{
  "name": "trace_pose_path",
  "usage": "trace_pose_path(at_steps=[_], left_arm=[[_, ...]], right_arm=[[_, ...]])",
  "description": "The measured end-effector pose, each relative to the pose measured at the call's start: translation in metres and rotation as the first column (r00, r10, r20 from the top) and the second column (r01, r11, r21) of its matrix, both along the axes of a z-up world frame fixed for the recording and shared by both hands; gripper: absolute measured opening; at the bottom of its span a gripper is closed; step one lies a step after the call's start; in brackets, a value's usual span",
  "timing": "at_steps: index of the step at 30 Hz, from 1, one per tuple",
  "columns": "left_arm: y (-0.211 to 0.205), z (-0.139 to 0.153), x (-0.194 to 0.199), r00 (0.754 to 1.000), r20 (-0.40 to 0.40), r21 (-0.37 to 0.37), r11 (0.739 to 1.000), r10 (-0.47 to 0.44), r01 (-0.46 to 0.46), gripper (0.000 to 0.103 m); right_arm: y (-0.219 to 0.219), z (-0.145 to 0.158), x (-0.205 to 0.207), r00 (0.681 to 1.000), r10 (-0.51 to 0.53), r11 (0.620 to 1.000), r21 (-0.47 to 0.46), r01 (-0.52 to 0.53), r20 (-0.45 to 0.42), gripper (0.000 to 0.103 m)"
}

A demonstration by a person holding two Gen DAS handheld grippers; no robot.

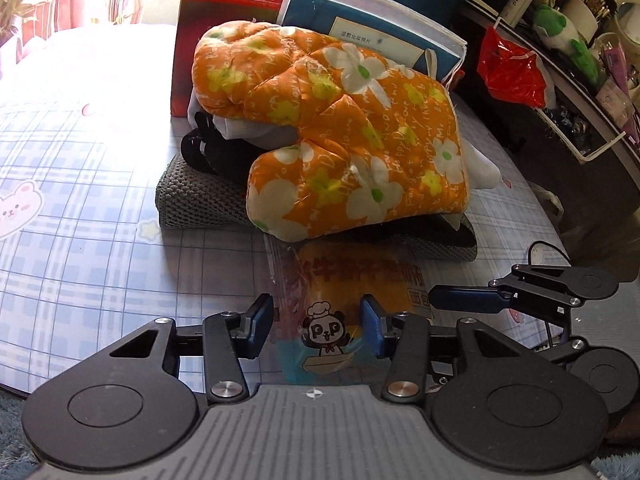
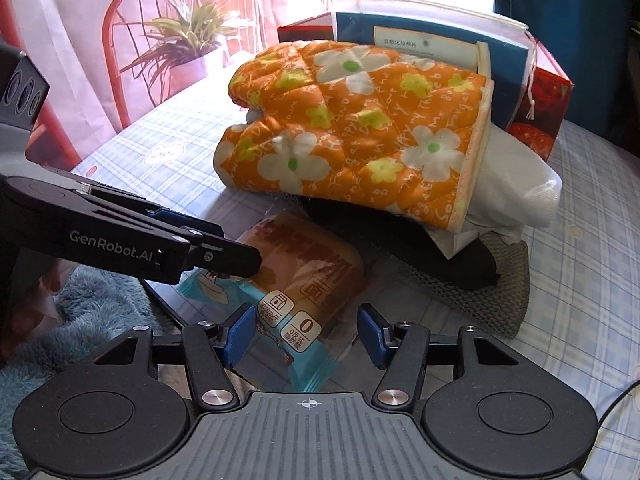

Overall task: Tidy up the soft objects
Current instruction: 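Close the right gripper on the bread package and pull it out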

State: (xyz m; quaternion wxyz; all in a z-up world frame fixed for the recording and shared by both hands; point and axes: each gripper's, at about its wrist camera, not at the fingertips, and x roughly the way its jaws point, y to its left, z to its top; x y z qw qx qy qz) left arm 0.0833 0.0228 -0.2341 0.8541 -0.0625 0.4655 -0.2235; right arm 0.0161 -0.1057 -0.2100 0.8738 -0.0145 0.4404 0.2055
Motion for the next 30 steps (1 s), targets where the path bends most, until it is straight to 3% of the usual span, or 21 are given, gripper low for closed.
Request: trace_pose_path(at_steps=[7, 22, 30], left_arm=[[0.003, -0.004, 0.002, 1.000, -0.006, -0.039, 0.999, 0.020, -0.020, 0.052], [-0.009, -0.003, 0.011, 1.000, 0.018, -0.019, 1.000, -0.010, 0.010, 0.056], [-0.007, -0.011, 0.021, 1.000, -0.013, -0.068, 0.998, -0.006, 0.005, 0.066]], right_arm=[[-0.001, -0.005, 0.004, 1.000, 0.004, 1.000, -0.005, -0.004, 0.002, 0.056], [0.004, -0.009, 0.009, 1.000, 0.028, 0.999, -0.033, -0.028, -0.002, 0.061], [0.000, -0.018, 0.013, 1.000, 0.016, 1.000, -0.018, -0.017, -0.026, 0.066]])
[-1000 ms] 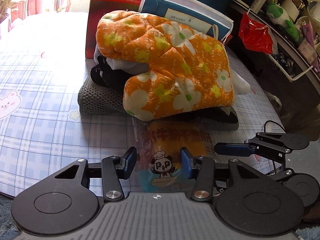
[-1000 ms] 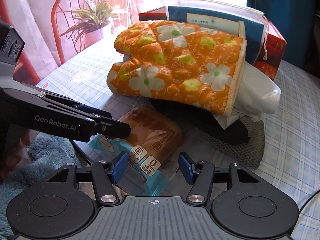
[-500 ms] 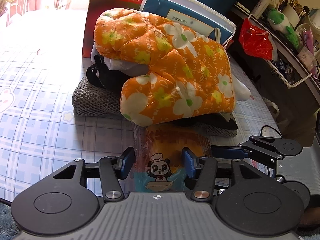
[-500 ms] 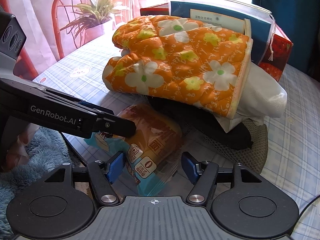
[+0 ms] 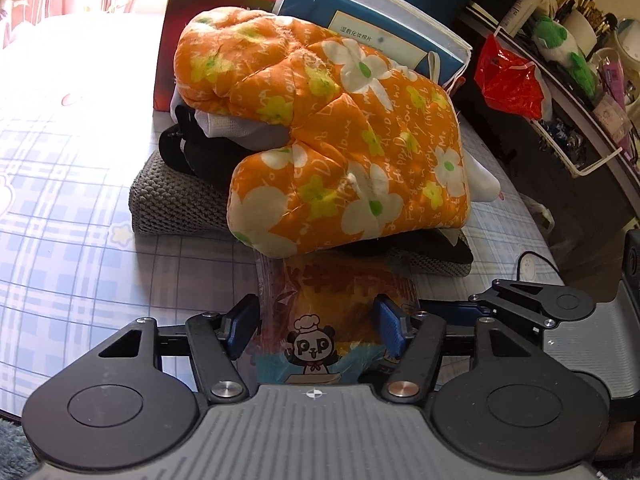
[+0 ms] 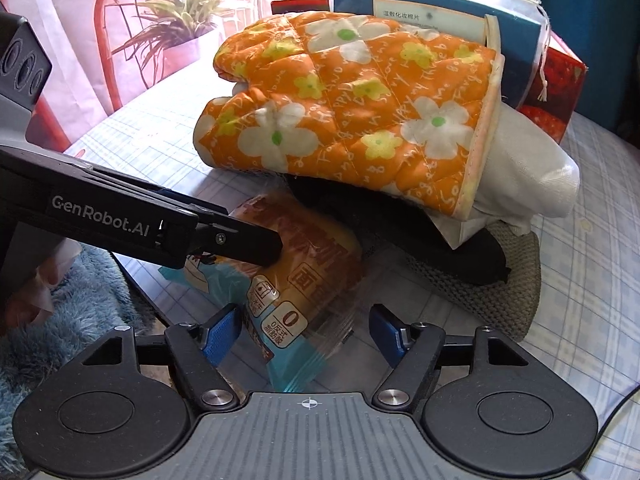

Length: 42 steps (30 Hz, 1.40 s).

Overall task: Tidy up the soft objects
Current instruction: 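Close the right gripper on the bread package and pull it out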

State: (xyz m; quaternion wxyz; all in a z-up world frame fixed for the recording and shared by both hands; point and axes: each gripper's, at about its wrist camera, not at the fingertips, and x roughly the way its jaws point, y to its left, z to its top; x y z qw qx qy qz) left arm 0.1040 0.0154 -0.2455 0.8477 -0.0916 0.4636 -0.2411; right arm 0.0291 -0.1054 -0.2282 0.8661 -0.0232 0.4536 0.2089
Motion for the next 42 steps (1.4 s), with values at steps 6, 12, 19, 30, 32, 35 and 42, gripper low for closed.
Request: trace_pose_path(at_steps=[6, 12, 19, 30, 32, 35, 42], left_arm=[[-0.005, 0.000, -0.002, 0.999, 0.015, 0.002, 0.999, -0.051, 0.051, 0.065], [-0.014, 0.004, -0.009, 0.994, 0.047, 0.017, 0.995, -0.097, 0.097, 0.062], [-0.008, 0.003, -0.010, 0.995, 0.037, -0.016, 0.996, -0.091, 0.092, 0.061], [0.001, 0.000, -0.009, 0.997, 0.024, -0.048, 0.996, -0.074, 0.075, 0.060], [0.001, 0.004, -0.012, 0.997, 0.032, -0.043, 0.996, -0.077, 0.078, 0.060], [0.001, 0.013, -0.017, 0.995, 0.056, -0.036, 0.996, -0.079, 0.081, 0.060], [-0.001, 0.034, -0.029, 0.992, 0.091, -0.012, 0.996, -0.092, 0.094, 0.060]], right_arm=[[0.004, -0.003, 0.000, 0.999, 0.038, 0.999, -0.009, -0.038, 0.011, 0.059], [0.006, 0.000, -0.004, 0.998, 0.062, 0.998, -0.010, -0.062, 0.029, 0.053], [0.005, 0.002, -0.004, 0.997, 0.068, 0.998, 0.003, -0.068, 0.031, 0.053], [0.007, 0.003, -0.007, 0.996, 0.071, 0.997, -0.005, -0.071, 0.045, 0.052], [0.009, 0.005, -0.008, 0.995, 0.079, 0.997, -0.008, -0.079, 0.053, 0.050], [0.011, 0.013, -0.013, 0.993, 0.089, 0.996, -0.015, -0.088, 0.073, 0.050], [0.010, 0.030, -0.025, 0.990, 0.090, 0.996, -0.012, -0.089, 0.105, 0.050]])
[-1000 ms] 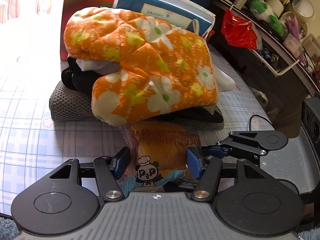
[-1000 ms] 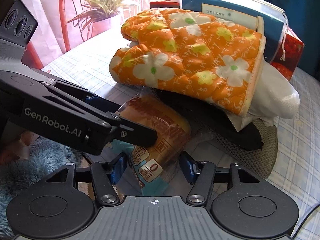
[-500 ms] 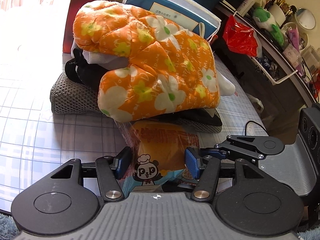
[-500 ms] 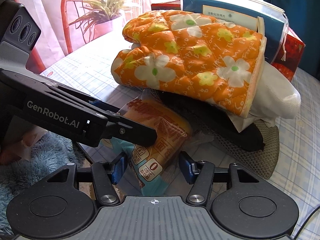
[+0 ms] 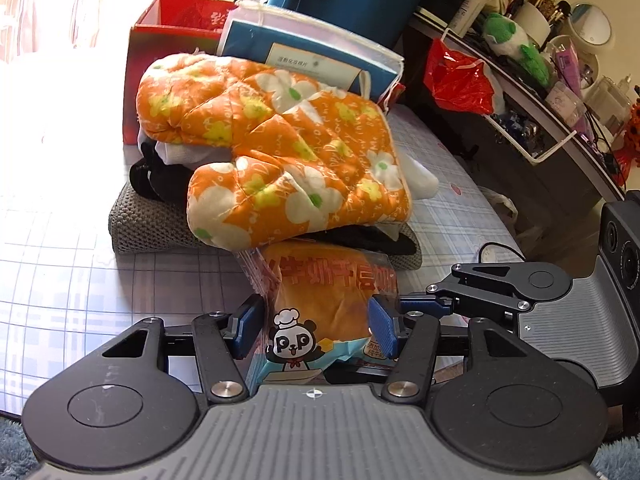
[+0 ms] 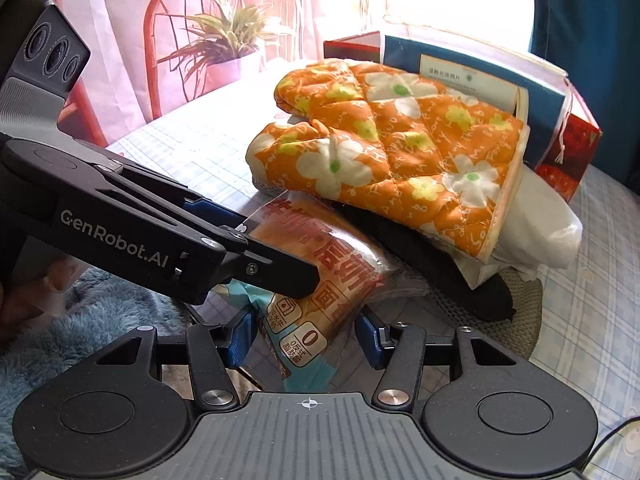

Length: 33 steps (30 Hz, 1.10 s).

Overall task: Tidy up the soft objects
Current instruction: 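Lift the bread package with the right gripper over the red box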

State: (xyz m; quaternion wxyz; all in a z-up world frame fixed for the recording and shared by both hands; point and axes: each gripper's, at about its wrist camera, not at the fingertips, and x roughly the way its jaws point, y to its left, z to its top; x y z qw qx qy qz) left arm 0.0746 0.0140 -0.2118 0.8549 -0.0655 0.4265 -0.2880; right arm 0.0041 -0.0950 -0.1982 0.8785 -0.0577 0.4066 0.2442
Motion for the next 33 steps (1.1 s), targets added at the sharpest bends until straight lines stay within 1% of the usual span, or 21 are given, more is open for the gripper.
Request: trace_pose_path(at_steps=[2, 5, 8, 12, 14, 20, 26, 30, 33], left_arm=[[-0.002, 0.010, -0.006, 1.000, 0.024, 0.008, 1.000, -0.003, 0.003, 0.060], [-0.004, 0.028, -0.016, 0.995, 0.098, 0.022, 1.000, -0.012, 0.010, 0.060], [-0.006, 0.048, -0.022, 0.984, 0.176, 0.034, 0.999, -0.024, 0.018, 0.060], [-0.009, 0.069, -0.025, 0.970, 0.242, 0.041, 0.999, -0.036, 0.026, 0.060], [-0.011, 0.077, -0.022, 0.968, 0.248, 0.030, 0.999, -0.034, 0.027, 0.060], [-0.008, 0.103, -0.015, 0.960, 0.278, -0.038, 0.999, -0.020, 0.032, 0.060], [-0.007, 0.130, -0.030, 0.933, 0.359, -0.066, 0.997, -0.020, 0.047, 0.061], [-0.006, 0.137, -0.025, 0.935, 0.356, -0.091, 0.995, -0.011, 0.047, 0.061], [-0.009, 0.139, -0.014, 0.934, 0.355, -0.092, 0.994, -0.021, 0.057, 0.061]], right_arm=[[-0.001, 0.006, -0.005, 1.000, 0.000, 1.000, 0.003, 0.000, 0.014, 0.050], [0.000, 0.021, -0.012, 0.998, 0.001, 1.000, 0.004, -0.001, 0.070, 0.050], [-0.003, 0.036, -0.015, 0.992, -0.009, 1.000, 0.024, 0.006, 0.124, 0.050], [-0.011, 0.055, -0.012, 0.985, -0.024, 0.998, 0.055, 0.015, 0.173, 0.050], [-0.013, 0.063, -0.009, 0.982, -0.027, 0.998, 0.060, 0.016, 0.188, 0.050], [-0.023, 0.092, -0.006, 0.966, -0.025, 0.998, 0.060, 0.010, 0.259, 0.050], [-0.026, 0.121, -0.010, 0.935, -0.003, 0.999, 0.034, -0.010, 0.356, 0.050], [-0.026, 0.130, -0.009, 0.919, 0.015, 1.000, 0.009, -0.021, 0.394, 0.050], [-0.027, 0.134, -0.001, 0.912, 0.026, 1.000, -0.016, -0.021, 0.409, 0.050]])
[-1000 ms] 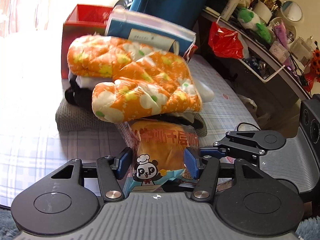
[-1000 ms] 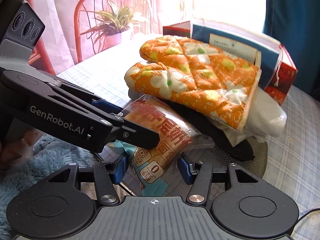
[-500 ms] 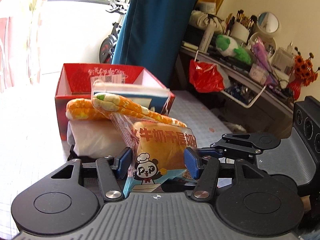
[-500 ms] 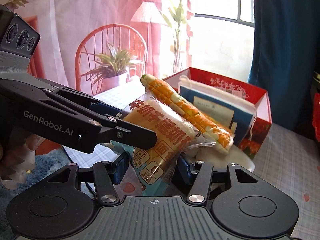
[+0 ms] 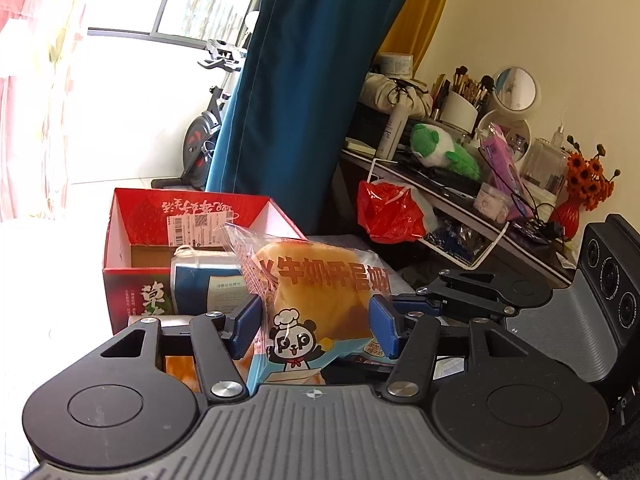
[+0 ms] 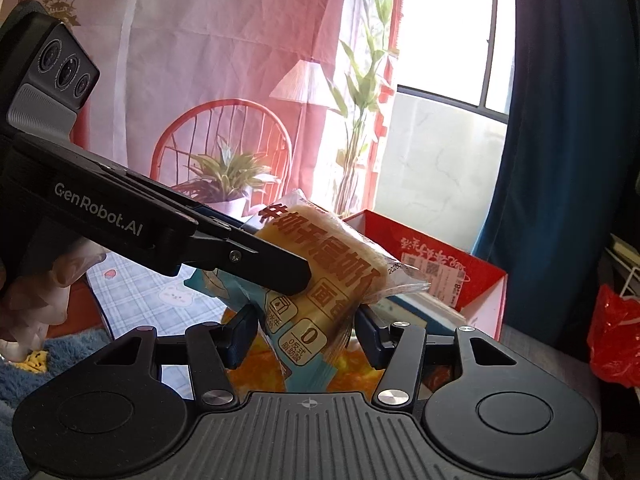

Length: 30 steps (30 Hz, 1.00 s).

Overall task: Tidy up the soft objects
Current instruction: 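Lift the bread package with the right gripper over the red box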

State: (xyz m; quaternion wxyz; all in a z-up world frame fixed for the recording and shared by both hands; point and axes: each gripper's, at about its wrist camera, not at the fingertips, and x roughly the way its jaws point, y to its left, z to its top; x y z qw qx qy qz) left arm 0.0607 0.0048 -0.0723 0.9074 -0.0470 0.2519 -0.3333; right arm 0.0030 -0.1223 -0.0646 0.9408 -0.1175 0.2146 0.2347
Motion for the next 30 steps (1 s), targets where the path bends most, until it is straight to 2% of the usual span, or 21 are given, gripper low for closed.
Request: trace_pose_path(at_steps=[6, 12, 16, 21, 30], left_arm=[[-0.020, 0.006, 0.054, 0.997, -0.055, -0.017, 0.998, -0.056, 0.055, 0.061], [-0.044, 0.013, 0.122, 0.992, -0.105, -0.018, 0.997, -0.075, 0.074, 0.061], [-0.056, 0.015, 0.164, 0.988, -0.135, 0.009, 0.997, -0.077, 0.079, 0.061], [-0.071, 0.008, 0.207, 0.982, -0.185, 0.066, 0.996, -0.049, 0.062, 0.061], [-0.082, -0.020, 0.269, 0.956, -0.294, 0.124, 0.991, -0.014, 0.053, 0.061]], right_arm=[[-0.018, 0.005, 0.039, 1.000, -0.023, 0.998, -0.050, 0.023, 0.007, 0.050], [-0.043, 0.016, 0.101, 1.000, -0.024, 0.996, -0.087, 0.024, 0.000, 0.050], [-0.058, 0.018, 0.142, 1.000, -0.012, 0.997, -0.077, 0.011, -0.014, 0.050], [-0.072, 0.006, 0.184, 0.999, -0.003, 0.998, -0.056, 0.000, -0.050, 0.050], [-0.092, -0.028, 0.249, 0.981, 0.051, 0.999, 0.020, -0.048, -0.189, 0.050]])
